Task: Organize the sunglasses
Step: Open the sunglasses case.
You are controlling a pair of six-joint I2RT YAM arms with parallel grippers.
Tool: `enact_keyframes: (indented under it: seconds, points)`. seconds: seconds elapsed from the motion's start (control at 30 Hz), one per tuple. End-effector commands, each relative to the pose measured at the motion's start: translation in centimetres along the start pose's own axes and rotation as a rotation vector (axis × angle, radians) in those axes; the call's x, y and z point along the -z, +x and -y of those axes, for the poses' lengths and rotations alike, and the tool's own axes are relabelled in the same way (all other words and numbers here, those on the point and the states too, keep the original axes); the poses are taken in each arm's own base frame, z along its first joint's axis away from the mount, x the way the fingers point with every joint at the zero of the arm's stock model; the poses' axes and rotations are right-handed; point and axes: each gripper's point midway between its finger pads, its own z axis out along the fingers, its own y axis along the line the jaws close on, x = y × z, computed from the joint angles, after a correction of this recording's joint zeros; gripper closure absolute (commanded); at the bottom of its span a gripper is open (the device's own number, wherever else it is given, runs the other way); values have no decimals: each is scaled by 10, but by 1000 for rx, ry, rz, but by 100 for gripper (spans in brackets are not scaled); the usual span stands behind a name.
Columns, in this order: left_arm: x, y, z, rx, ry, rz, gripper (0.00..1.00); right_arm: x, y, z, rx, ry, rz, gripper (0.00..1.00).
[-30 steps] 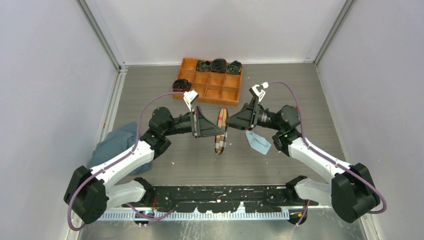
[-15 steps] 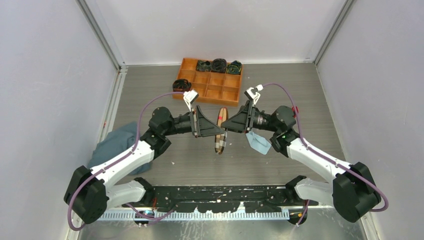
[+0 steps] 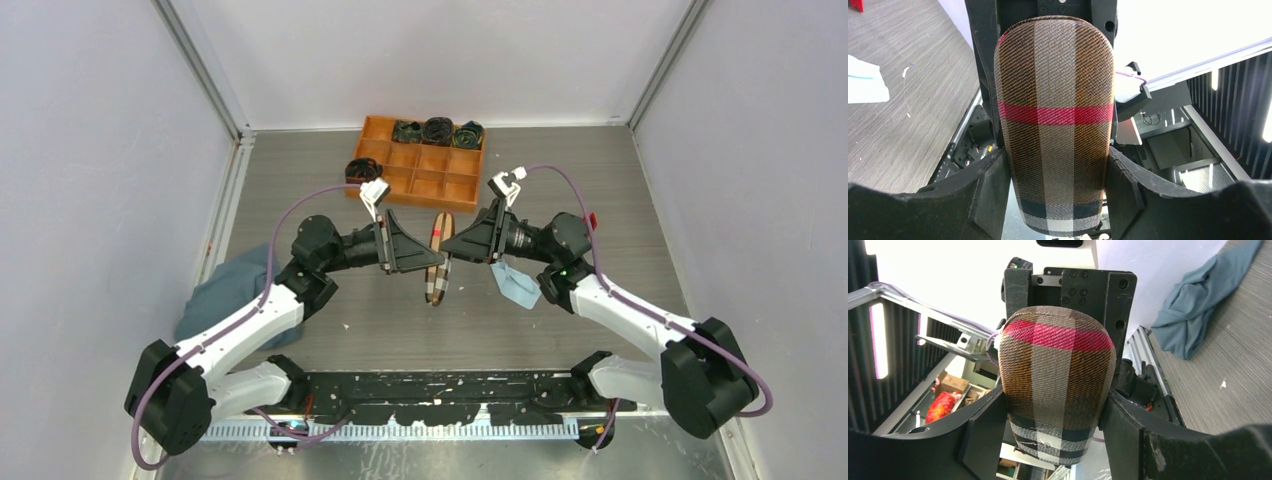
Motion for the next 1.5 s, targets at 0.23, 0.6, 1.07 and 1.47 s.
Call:
enact_keyframes:
  seconds: [0.23,0.6,1.07,1.47]
  points:
    - [33,-16,81,-178,210,99,99,8,-21,-23,-60,-215,56,100]
    - [43,-41,121,-192,308,217,99,8,-17,-27,-39,-222,26,100]
    - [51,-55,140,-186,375,277,99,9,-10,-8,-62,-185,17,99]
    - [43,-58,68,-141,-5,285,99,6,-12,-5,-64,-139,3,50]
